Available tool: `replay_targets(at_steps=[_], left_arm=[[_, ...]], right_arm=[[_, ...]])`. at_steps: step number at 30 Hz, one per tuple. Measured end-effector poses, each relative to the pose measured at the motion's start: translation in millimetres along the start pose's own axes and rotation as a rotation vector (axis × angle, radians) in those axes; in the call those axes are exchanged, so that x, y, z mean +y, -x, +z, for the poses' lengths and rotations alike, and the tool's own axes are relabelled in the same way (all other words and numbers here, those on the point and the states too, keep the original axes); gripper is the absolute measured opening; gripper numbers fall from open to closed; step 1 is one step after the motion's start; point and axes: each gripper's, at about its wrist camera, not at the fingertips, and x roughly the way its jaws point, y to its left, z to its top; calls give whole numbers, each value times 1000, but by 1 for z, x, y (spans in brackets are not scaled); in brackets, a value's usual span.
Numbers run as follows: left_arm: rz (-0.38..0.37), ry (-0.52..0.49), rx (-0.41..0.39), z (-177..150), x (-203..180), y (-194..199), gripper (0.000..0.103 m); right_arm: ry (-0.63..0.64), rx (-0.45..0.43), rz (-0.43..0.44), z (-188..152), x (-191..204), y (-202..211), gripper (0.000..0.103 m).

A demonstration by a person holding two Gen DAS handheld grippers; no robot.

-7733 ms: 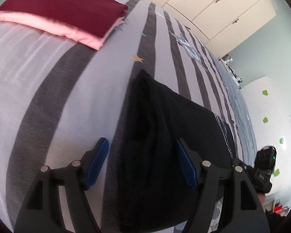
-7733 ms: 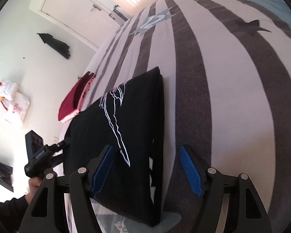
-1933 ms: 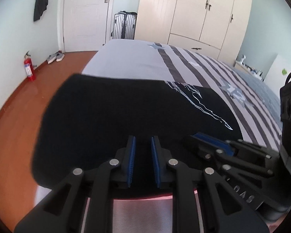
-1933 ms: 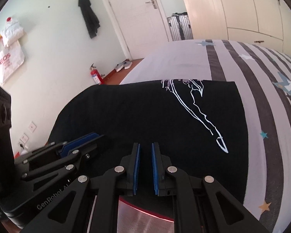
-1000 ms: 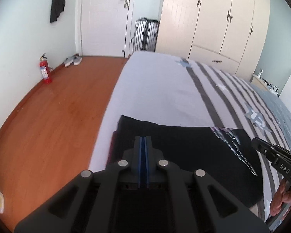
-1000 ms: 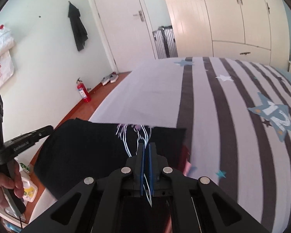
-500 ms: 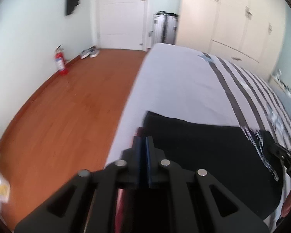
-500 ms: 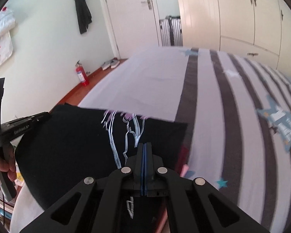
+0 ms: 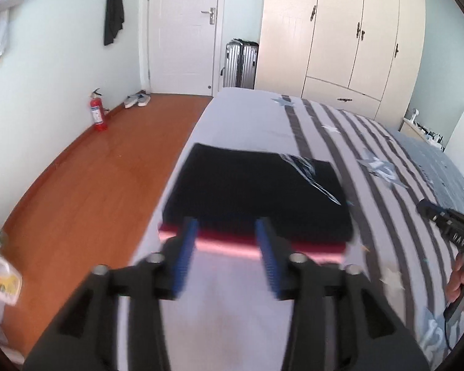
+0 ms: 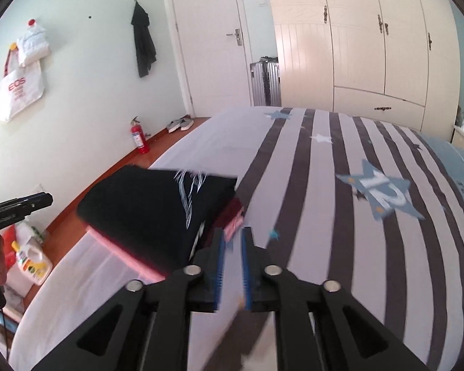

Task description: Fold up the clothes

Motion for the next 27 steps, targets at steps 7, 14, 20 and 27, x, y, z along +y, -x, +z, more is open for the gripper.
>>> replay_targets(at_steps=[7,14,20,27], left_arm=[[57,111,39,-75,-87,98,75],[125,200,19,-130,-164,200,97],[185,195,7,-165,-206,255,102],[202,200,-8,-217,-223,278,102]], right_arm=[[7,22,69,-58,0,96,56],[59,38,120,-98,-7,196,85],[68,57,164,-119,-25,264,97],[6,71,185,-160,-39,291,102]])
